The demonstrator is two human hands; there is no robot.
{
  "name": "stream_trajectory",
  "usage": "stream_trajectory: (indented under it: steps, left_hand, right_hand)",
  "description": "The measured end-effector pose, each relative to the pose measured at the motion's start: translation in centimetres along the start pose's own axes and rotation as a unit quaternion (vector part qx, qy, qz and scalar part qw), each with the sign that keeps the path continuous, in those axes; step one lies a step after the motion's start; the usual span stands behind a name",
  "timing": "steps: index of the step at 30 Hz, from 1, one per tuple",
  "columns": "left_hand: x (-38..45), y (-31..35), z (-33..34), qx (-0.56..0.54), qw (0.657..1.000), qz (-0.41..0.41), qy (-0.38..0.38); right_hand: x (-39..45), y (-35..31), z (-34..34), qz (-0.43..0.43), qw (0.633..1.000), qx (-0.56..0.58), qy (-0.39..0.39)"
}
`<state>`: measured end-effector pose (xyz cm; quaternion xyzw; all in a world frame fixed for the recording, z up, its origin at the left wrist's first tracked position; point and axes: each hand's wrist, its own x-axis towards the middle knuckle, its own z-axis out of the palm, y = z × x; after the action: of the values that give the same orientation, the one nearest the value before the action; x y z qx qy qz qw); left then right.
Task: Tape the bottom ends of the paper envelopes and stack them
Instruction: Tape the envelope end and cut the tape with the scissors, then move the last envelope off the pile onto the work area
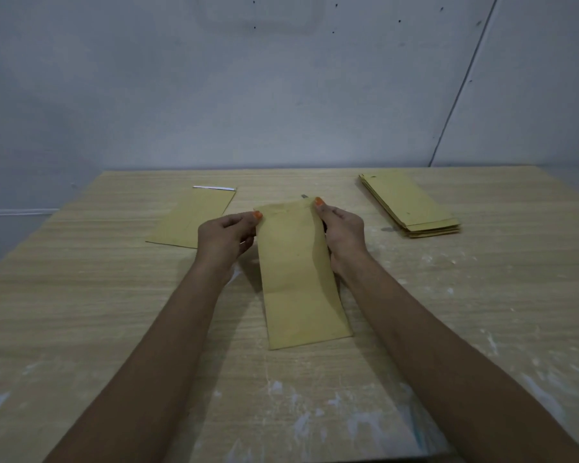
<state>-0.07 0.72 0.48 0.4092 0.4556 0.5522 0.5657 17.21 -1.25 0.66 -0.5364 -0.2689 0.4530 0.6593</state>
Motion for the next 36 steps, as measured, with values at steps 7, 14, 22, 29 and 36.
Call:
stream_trajectory:
  steps: [7, 14, 22, 29, 36]
  left_hand:
    - [0.4, -0.3, 1.0, -0.003, 0.999, -0.042, -0.015]
    - [0.1, 0.0, 4.0, 0.036, 0.999, 0.022, -0.028]
    - [1.9, -0.1, 9.3, 0.012, 0.999, 0.030, -0.005]
    - [3.3, -0.6, 14.4, -0.039, 0.999, -0.003, 0.007]
    - [3.2, -2.1, 15.1, 0.145, 0.981, 0.129, -0.024]
  right_hand:
    - [0.4, -0.5, -0.5, -0.030, 0.996, -0.086, 0.023]
    - [1.2, -1.9, -2.1, -0.113, 0.975, -0.179, 0.066]
    - [0.9, -3.6, -5.7, -0.196, 0.905, -0.374, 0.046]
    - [1.0, -3.7, -7.9, -0.235, 0.758, -0.607, 0.048]
    - [5.4, -6.0, -10.7, -0.183, 0.735, -0.642, 0.118]
